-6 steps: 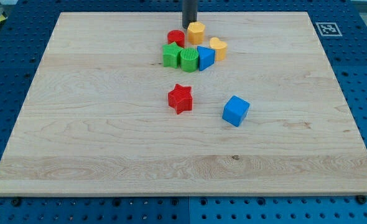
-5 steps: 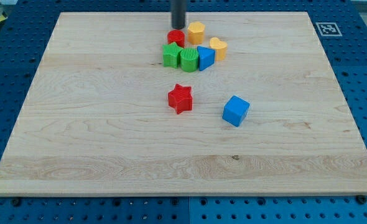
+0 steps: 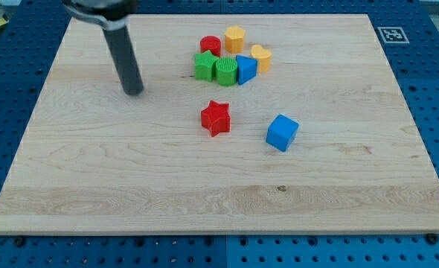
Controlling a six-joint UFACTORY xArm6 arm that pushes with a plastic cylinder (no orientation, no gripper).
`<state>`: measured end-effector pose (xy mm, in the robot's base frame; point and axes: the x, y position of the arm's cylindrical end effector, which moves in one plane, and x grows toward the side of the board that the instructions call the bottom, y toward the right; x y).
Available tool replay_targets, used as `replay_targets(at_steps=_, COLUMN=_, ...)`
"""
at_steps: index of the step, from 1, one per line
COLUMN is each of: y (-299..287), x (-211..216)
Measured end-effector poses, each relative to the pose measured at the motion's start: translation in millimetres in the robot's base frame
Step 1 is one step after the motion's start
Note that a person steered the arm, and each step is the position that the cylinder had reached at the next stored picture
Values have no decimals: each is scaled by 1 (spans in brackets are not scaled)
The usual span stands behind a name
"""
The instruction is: Slide the red star below the green star
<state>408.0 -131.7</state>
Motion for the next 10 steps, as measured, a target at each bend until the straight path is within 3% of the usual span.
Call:
replay_targets(at_steps=3, y=100, x=101)
replay_targets(at_steps=4, y=141, x=75)
replay_targets(at_steps=6, y=133, x=19)
replay_targets(at_steps=8, y=161, x=58)
replay_targets(at_steps=10, y=136, x=52)
